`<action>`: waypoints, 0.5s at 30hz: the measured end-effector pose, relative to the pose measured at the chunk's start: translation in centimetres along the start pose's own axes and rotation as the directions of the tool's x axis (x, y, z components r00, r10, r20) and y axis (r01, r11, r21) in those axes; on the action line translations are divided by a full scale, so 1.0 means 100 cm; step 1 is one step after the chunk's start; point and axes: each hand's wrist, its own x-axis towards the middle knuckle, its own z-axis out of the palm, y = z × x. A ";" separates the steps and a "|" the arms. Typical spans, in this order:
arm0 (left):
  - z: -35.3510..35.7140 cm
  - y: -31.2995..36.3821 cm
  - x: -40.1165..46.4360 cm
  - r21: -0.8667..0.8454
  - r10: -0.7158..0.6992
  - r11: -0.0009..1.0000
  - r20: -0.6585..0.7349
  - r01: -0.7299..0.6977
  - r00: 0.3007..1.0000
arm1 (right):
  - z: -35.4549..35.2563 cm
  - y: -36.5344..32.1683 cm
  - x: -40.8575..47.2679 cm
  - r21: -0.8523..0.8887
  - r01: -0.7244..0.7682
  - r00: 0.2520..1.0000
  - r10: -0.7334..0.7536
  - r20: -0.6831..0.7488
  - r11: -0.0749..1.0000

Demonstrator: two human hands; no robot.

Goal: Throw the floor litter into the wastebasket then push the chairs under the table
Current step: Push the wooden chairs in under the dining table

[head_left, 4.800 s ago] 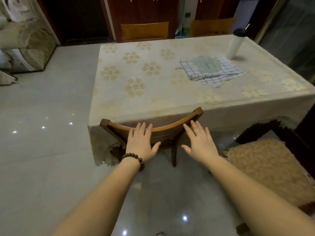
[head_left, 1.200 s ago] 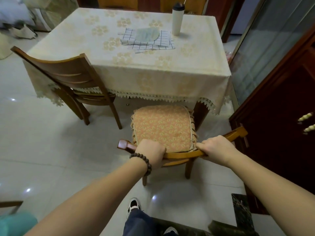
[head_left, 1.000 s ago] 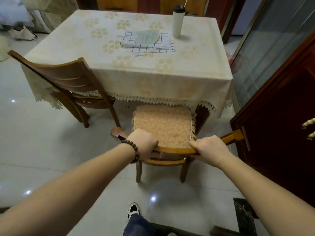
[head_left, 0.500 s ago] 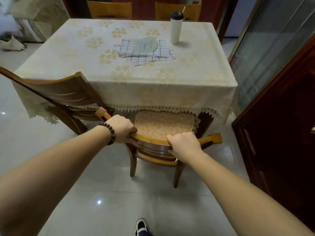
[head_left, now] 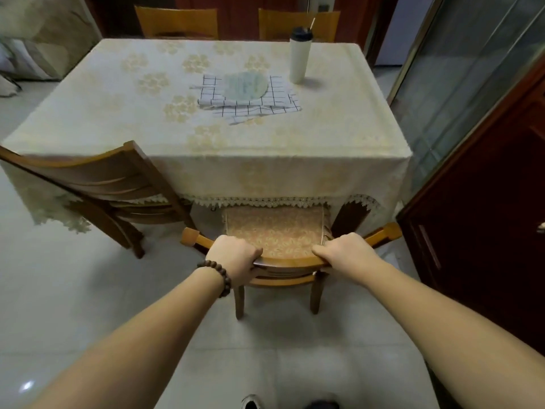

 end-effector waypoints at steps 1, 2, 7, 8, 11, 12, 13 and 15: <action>-0.002 0.003 0.006 -0.007 0.003 1.000 -0.011 -0.003 1.000 | -0.001 0.009 0.000 0.004 0.003 1.000 -0.003 0.003 1.000; -0.003 0.006 0.012 -0.015 0.006 1.000 -0.024 -0.007 1.000 | -0.003 0.018 0.000 0.007 0.008 1.000 -0.008 0.011 1.000; -0.018 0.022 0.043 -0.045 0.008 0.999 -0.075 -0.011 0.997 | -0.010 0.066 0.005 -0.034 0.063 0.997 -0.062 0.039 0.997; -0.021 0.025 0.050 -0.050 0.005 0.999 -0.075 -0.009 0.997 | -0.011 0.075 0.006 -0.039 0.072 0.997 -0.070 0.043 0.997; -0.031 0.033 0.070 -0.071 0.002 0.997 -0.070 -0.007 0.998 | -0.007 0.101 0.009 -0.048 0.093 0.996 -0.092 0.021 0.995; -0.034 0.035 0.077 -0.070 0.004 0.997 -0.062 -0.009 0.998 | -0.005 0.108 0.009 -0.040 0.094 0.996 -0.093 0.013 0.995; -0.037 0.036 0.083 -0.063 0.008 0.998 -0.054 -0.012 0.998 | -0.003 0.115 0.009 -0.024 0.091 0.996 -0.091 0.009 0.996; -0.043 0.036 0.095 -0.026 0.024 0.999 -0.042 -0.026 0.999 | 0.001 0.126 0.008 0.020 0.079 0.997 -0.078 -0.006 0.997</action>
